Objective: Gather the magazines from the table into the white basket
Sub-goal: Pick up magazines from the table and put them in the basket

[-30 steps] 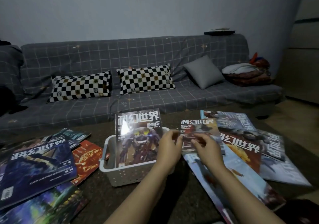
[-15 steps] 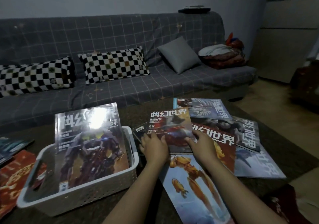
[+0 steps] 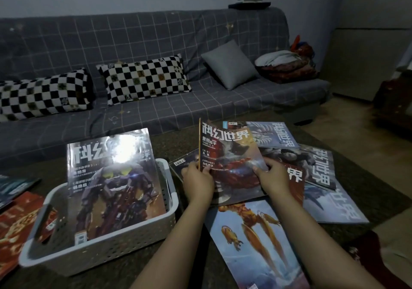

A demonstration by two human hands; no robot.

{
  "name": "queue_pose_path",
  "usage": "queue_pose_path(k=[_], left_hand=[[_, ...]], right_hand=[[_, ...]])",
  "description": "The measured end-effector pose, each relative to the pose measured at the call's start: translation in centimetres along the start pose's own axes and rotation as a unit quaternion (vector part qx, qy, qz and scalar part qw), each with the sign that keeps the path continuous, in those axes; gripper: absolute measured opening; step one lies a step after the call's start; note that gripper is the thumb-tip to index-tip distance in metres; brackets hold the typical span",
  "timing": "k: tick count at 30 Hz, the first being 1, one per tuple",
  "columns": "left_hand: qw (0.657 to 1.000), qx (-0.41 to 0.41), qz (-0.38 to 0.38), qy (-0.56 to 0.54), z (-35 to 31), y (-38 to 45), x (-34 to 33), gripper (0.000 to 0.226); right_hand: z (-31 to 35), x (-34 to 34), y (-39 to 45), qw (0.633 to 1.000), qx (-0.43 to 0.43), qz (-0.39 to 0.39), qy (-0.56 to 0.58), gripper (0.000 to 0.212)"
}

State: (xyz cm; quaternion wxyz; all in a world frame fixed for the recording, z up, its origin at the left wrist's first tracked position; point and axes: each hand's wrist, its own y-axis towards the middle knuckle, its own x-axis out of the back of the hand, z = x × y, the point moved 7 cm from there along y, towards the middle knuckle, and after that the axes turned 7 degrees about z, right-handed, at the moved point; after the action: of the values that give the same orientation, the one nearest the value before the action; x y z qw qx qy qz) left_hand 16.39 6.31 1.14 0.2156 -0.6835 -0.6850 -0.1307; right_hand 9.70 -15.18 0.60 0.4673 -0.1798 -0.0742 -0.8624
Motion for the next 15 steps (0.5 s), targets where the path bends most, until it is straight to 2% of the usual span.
queue_pose_path(k=[3, 7, 13, 15], left_hand=[[0.995, -0.022, 0.016, -0.096, -1.0, -2.0, 0.5, 0.005], [0.968, -0.053, 0.032, -0.245, -1.8, -4.9, 3.1, 0.003], [0.941, -0.125, 0.023, -0.315, -2.1, -7.7, 10.9, 0.005], [0.939, -0.131, 0.012, -0.317, -1.7, -8.0, 14.0, 0.003]], right_hand=[[0.8, 1.8, -1.7, 0.999, -0.004, -0.011, 0.042, 0.029], [2.8, 4.3, -4.6, 0.997, 0.024, -0.029, 0.066, 0.024], [8.3, 2.9, -9.5, 0.983, 0.064, 0.056, 0.162, 0.01], [10.5, 1.4, -10.7, 0.976, 0.076, 0.085, 0.183, 0.014]])
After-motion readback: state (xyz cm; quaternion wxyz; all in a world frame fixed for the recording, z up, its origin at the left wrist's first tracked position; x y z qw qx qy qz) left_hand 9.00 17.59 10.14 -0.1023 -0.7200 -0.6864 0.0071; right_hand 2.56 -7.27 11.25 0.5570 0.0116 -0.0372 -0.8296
